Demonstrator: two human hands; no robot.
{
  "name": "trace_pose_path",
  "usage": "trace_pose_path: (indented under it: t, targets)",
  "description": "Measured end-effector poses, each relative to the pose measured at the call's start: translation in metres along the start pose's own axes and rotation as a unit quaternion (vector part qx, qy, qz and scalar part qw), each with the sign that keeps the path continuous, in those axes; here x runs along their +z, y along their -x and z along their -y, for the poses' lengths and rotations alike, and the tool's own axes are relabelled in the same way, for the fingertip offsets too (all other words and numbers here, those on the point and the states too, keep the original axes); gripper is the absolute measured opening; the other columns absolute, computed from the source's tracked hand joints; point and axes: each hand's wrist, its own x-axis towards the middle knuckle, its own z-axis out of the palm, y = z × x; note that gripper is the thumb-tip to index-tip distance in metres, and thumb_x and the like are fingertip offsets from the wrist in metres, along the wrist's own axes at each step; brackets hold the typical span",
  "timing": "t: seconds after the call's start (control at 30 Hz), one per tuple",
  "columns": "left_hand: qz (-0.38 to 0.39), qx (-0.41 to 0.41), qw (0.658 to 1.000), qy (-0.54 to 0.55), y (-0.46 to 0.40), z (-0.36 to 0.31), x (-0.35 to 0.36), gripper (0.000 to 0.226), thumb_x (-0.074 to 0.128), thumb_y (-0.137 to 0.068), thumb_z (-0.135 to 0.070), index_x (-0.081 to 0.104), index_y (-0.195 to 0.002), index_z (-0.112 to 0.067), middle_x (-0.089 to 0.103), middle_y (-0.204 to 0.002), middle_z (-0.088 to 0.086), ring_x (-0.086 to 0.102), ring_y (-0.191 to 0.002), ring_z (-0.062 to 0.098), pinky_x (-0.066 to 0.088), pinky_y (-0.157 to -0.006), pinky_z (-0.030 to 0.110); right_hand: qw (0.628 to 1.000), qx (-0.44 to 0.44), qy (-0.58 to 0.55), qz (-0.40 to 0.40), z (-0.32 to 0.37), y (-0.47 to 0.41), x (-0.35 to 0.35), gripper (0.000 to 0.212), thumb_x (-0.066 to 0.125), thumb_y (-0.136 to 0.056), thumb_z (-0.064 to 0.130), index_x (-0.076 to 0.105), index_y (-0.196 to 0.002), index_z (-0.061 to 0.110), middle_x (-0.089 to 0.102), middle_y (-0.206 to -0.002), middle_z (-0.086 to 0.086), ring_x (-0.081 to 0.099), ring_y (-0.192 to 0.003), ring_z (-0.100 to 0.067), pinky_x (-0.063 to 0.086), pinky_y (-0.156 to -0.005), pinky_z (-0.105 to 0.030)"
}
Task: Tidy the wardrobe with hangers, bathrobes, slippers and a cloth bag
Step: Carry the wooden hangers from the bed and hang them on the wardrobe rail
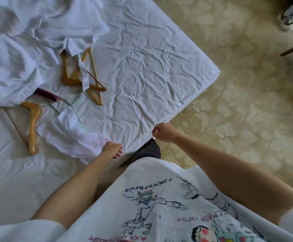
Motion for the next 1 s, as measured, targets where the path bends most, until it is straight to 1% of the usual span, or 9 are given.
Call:
trace_pose_path:
  t: [0.27, 0.4, 0.47, 0.57, 0.63, 0.7, 0.83, 0.93, 1.0]
  targets:
    - [-0.009, 0.06, 0.996, 0.07, -0.002, -0.111, 0.026, 0.023, 0.055, -0.095, -0.017, 0.072, -0.089, -0.003, 0.071, -0.077, 0.008, 0.064, -0.062, 0.019, 0.052, -0.055, 0.025, 0.993, 0.004, 0.112, 0.045, -0.031, -0.095, -0.131, 0.02, 0.058, -0.092, 0.018, 0.074, -0.103, 0.012, 0.074, -0.1, -0.007, 0.07, -0.088, -0.022, 0.057, -0.086, -0.038]
    - [-0.029, 0.067, 0.992, 0.106, -0.007, -0.146, 0.016, 0.023, 0.056, -0.095, -0.018, 0.071, -0.081, -0.006, 0.07, -0.073, 0.005, 0.064, -0.063, 0.018, 0.051, -0.056, 0.025, 0.99, 0.022, 0.118, 0.07, -0.028, -0.142, -0.174, 0.015, 0.061, -0.093, 0.018, 0.072, -0.1, 0.011, 0.074, -0.085, -0.004, 0.069, -0.073, -0.015, 0.055, -0.068, -0.026]
    - [-0.053, 0.053, 0.987, 0.141, -0.015, -0.158, 0.01, 0.024, 0.056, -0.095, -0.018, 0.07, -0.079, -0.007, 0.07, -0.071, 0.005, 0.064, -0.061, 0.018, 0.051, -0.056, 0.026, 0.989, 0.014, 0.122, 0.087, -0.02, -0.167, -0.188, 0.014, 0.062, -0.093, 0.019, 0.071, -0.101, 0.012, 0.074, -0.083, -0.004, 0.068, -0.07, -0.014, 0.054, -0.066, -0.025]
    - [-0.078, 0.028, 0.977, 0.194, -0.024, -0.169, 0.004, 0.023, 0.057, -0.095, -0.017, 0.072, -0.083, -0.004, 0.07, -0.071, 0.006, 0.065, -0.062, 0.019, 0.052, -0.057, 0.027, 0.98, -0.004, 0.149, 0.13, -0.005, -0.2, -0.199, 0.012, 0.062, -0.092, 0.018, 0.072, -0.097, 0.011, 0.074, -0.082, -0.006, 0.07, -0.072, -0.019, 0.057, -0.079, -0.033]
    - [-0.105, 0.009, 0.968, 0.228, -0.031, -0.174, -0.001, 0.022, 0.057, -0.094, -0.017, 0.072, -0.086, -0.004, 0.071, -0.072, 0.007, 0.066, -0.062, 0.02, 0.054, -0.059, 0.028, 0.969, -0.017, 0.183, 0.163, 0.007, -0.223, -0.205, 0.011, 0.062, -0.09, 0.017, 0.071, -0.085, 0.019, 0.074, -0.086, -0.007, 0.072, -0.082, -0.025, 0.057, -0.088, -0.038]
    - [-0.144, -0.01, 0.955, 0.261, -0.04, -0.18, -0.01, 0.019, 0.055, -0.092, -0.017, 0.071, -0.089, -0.007, 0.072, -0.073, 0.006, 0.066, -0.061, 0.018, 0.055, -0.058, 0.028, 0.958, -0.04, 0.22, 0.181, 0.028, -0.251, -0.208, 0.02, 0.059, -0.086, 0.016, 0.066, -0.072, 0.027, 0.075, -0.093, -0.01, 0.071, -0.092, -0.03, 0.056, -0.092, -0.043]
    - [-0.223, -0.047, 0.919, 0.321, -0.07, -0.193, -0.036, 0.017, 0.056, -0.095, -0.019, 0.069, -0.101, -0.01, 0.072, -0.079, 0.005, 0.066, -0.059, 0.015, 0.051, -0.05, 0.022, 0.944, -0.101, 0.245, 0.195, 0.098, -0.309, -0.195, 0.022, 0.055, -0.08, 0.02, 0.075, -0.086, 0.012, 0.075, -0.097, -0.016, 0.07, -0.098, -0.034, 0.056, -0.089, -0.042]
    - [-0.25, -0.071, 0.909, 0.326, -0.105, -0.2, -0.058, 0.018, 0.056, -0.093, -0.023, 0.071, -0.09, -0.014, 0.074, -0.082, 0.006, 0.071, -0.07, 0.022, 0.06, -0.066, 0.029, 0.946, -0.152, 0.217, 0.186, 0.154, -0.343, -0.167, 0.035, 0.054, -0.075, 0.031, 0.077, -0.094, 0.013, 0.075, -0.1, -0.015, 0.069, -0.099, -0.032, 0.056, -0.089, -0.037]
    - [-0.27, -0.091, 0.906, 0.313, -0.131, -0.2, -0.074, 0.026, 0.054, -0.084, -0.031, 0.073, -0.083, -0.014, 0.077, -0.091, 0.01, 0.073, -0.089, 0.03, 0.06, -0.083, 0.037, 0.944, -0.185, 0.219, 0.161, 0.182, -0.363, -0.143, 0.03, 0.055, -0.08, 0.032, 0.076, -0.095, 0.017, 0.075, -0.103, -0.013, 0.069, -0.1, -0.032, 0.054, -0.086, -0.032]
